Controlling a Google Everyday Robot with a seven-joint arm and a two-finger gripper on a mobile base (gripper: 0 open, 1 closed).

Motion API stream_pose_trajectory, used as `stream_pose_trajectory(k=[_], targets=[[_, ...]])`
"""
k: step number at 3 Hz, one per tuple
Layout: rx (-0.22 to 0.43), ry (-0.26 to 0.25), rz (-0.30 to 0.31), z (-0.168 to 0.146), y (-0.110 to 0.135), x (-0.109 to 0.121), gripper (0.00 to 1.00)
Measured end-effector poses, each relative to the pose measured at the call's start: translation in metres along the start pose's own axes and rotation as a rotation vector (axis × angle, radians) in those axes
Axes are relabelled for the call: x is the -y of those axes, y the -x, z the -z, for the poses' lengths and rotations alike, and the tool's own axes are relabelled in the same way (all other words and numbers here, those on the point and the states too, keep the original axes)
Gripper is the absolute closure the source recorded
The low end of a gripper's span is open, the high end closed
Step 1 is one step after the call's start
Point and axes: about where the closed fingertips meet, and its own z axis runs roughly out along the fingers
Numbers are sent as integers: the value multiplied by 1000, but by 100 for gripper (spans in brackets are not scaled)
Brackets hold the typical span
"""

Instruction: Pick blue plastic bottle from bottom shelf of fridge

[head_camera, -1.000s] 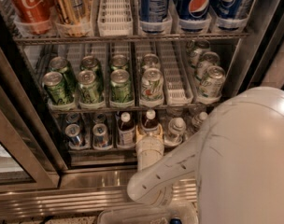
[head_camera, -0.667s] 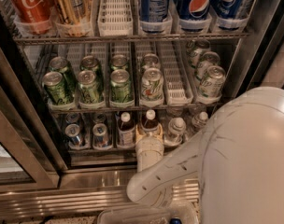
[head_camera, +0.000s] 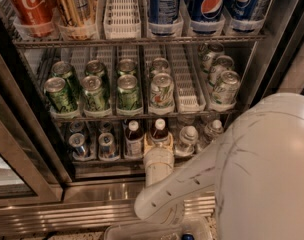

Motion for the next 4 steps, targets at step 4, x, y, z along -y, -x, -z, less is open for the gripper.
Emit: stream_pose_trajectory(k=[4], targets=[[60, 107, -7, 48, 47, 6, 100]])
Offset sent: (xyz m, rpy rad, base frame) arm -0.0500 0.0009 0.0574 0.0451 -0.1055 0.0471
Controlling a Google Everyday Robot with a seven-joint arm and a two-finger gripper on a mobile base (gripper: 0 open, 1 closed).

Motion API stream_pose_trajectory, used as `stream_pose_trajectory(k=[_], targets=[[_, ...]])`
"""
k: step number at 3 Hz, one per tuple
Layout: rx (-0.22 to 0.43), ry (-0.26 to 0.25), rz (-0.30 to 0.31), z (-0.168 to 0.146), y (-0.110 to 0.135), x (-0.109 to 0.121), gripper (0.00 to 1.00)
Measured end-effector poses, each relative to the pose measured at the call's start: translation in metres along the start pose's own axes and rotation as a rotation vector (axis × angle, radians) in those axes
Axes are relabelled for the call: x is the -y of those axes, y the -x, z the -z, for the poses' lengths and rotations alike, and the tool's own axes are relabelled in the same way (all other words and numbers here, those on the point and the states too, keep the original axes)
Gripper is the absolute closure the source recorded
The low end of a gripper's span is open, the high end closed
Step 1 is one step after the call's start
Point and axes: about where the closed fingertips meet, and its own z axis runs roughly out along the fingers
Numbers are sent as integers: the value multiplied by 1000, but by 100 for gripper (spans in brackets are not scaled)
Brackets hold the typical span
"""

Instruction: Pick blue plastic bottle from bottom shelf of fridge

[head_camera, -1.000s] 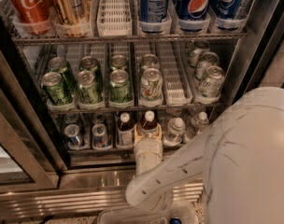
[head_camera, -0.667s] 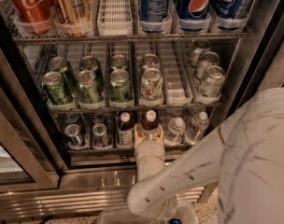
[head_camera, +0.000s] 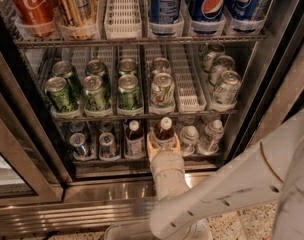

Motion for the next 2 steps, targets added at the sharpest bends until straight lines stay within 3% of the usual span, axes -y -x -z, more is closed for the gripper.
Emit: stream_pose_trajectory(k=[2], targets=[[6, 68, -62, 19, 20, 13, 100]])
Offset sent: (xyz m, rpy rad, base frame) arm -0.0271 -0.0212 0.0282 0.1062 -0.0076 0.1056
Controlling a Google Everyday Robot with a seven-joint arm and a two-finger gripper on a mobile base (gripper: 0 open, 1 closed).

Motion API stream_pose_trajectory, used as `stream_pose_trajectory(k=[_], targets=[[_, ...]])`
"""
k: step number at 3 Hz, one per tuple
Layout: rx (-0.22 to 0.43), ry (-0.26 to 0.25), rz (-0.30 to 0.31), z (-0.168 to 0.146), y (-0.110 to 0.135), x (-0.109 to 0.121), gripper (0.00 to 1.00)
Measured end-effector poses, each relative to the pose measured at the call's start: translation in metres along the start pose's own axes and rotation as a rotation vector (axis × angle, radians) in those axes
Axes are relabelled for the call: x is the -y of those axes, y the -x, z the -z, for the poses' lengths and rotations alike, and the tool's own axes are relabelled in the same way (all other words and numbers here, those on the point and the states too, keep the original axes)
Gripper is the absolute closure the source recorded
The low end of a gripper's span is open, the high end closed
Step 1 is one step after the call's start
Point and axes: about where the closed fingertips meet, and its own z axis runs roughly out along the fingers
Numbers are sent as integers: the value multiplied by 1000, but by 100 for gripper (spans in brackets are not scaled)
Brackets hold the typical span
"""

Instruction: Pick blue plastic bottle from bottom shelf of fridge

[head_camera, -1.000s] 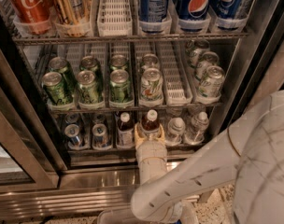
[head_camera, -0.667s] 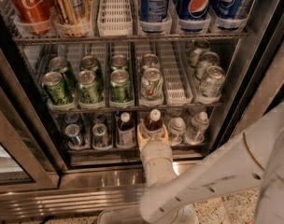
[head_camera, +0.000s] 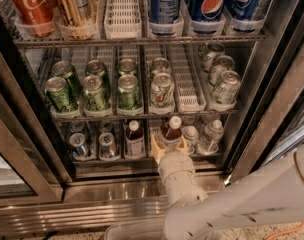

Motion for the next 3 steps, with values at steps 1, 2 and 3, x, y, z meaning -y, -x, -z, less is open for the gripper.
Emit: stream_pose_trajectory(k=[1, 2, 3], targets=[[10, 45, -48, 4, 9, 1, 100], [20, 89, -79, 8, 16, -1, 100], [29, 121, -96, 11, 21, -3, 100]])
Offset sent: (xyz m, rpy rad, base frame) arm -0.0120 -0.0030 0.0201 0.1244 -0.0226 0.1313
